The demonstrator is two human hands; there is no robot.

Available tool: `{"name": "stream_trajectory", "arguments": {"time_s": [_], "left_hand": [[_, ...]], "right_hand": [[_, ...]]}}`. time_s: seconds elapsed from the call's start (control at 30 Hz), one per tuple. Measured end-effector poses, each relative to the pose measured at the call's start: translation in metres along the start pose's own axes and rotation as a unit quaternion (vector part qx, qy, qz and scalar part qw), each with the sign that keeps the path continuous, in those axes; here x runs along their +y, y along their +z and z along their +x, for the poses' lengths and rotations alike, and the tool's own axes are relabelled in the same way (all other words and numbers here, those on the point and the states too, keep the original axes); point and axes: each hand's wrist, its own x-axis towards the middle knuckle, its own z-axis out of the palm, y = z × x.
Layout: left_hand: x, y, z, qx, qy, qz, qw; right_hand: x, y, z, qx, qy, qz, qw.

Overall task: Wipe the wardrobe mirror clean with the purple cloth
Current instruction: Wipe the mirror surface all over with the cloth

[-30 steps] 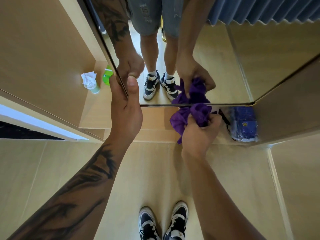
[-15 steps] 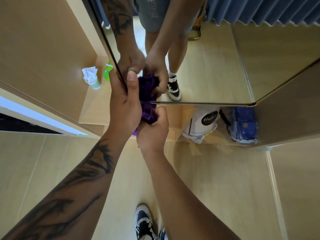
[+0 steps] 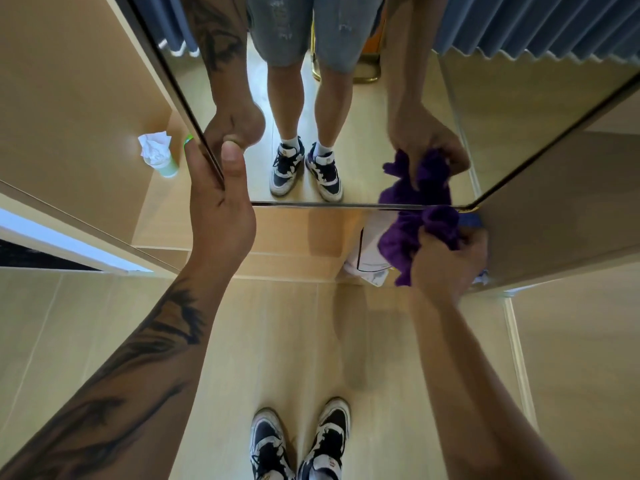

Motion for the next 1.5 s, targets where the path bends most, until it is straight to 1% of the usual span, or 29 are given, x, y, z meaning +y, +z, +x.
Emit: {"name": "stream_trajectory", "arguments": {"time_s": [0.1, 0.2, 0.37, 0.43, 0.47, 0.57, 0.63, 0.7, 0.8, 0.87, 1.0, 1.07, 1.17, 1.23, 1.3, 1.43, 1.5], "left_hand": [[0.0, 0.002, -0.001, 0.008, 0.001, 0.012, 1.0], [-0.004, 0.002, 0.002, 0.013, 0.009, 0.009, 1.0], [-0.004, -0.002, 0.003, -0.004, 0.011, 0.001, 1.0], [-0.002, -0.007, 0.004, -0.02, 0.013, -0.001, 1.0], [0.0, -0.011, 0.005, -0.03, 0.016, -0.004, 0.999], [0.007, -0.023, 0.009, -0.068, 0.044, 0.002, 0.997], [0.015, -0.032, 0.014, -0.084, 0.071, 0.009, 0.994], [0.031, -0.039, 0.021, -0.075, 0.116, 0.002, 0.99], [0.054, -0.037, 0.032, -0.029, 0.164, -0.015, 0.986], [0.059, -0.032, 0.031, -0.001, 0.165, -0.011, 0.986], [0.053, -0.022, 0.023, 0.016, 0.154, -0.012, 0.988], [0.054, -0.02, 0.023, 0.023, 0.151, -0.013, 0.988], [0.052, -0.017, 0.025, 0.021, 0.153, -0.027, 0.988], [0.049, -0.017, 0.026, 0.022, 0.157, -0.041, 0.987], [0.048, -0.017, 0.026, 0.02, 0.162, -0.053, 0.985], [0.047, -0.017, 0.024, 0.018, 0.16, -0.058, 0.985], [0.047, -0.018, 0.023, 0.017, 0.153, -0.054, 0.987]], "right_hand": [[-0.002, -0.011, 0.01, 0.007, -0.019, -0.027, 0.999], [-0.001, -0.001, -0.002, -0.011, -0.025, -0.04, 0.999], [0.012, 0.038, -0.049, -0.087, -0.019, -0.054, 0.995], [0.018, 0.053, -0.069, -0.117, -0.044, -0.051, 0.991], [0.021, 0.061, -0.079, -0.14, -0.055, -0.069, 0.986], [0.027, 0.083, -0.108, -0.219, -0.049, -0.087, 0.971], [0.028, 0.095, -0.121, -0.242, -0.042, -0.093, 0.965], [0.029, 0.104, -0.127, -0.252, -0.035, -0.095, 0.962], [0.031, 0.109, -0.13, -0.251, -0.032, -0.093, 0.963], [0.031, 0.112, -0.134, -0.253, -0.038, -0.093, 0.962], [0.036, 0.109, -0.138, -0.254, -0.032, -0.092, 0.962], [0.036, 0.103, -0.131, -0.24, -0.018, -0.087, 0.967], [0.028, 0.083, -0.099, -0.14, -0.02, -0.081, 0.987], [0.02, 0.062, -0.07, -0.082, -0.026, -0.071, 0.994], [0.012, 0.039, -0.046, -0.061, -0.035, -0.095, 0.993], [0.004, 0.006, -0.007, -0.007, -0.017, -0.059, 0.998], [0.0, -0.002, 0.004, 0.005, -0.012, -0.05, 0.999]]}}
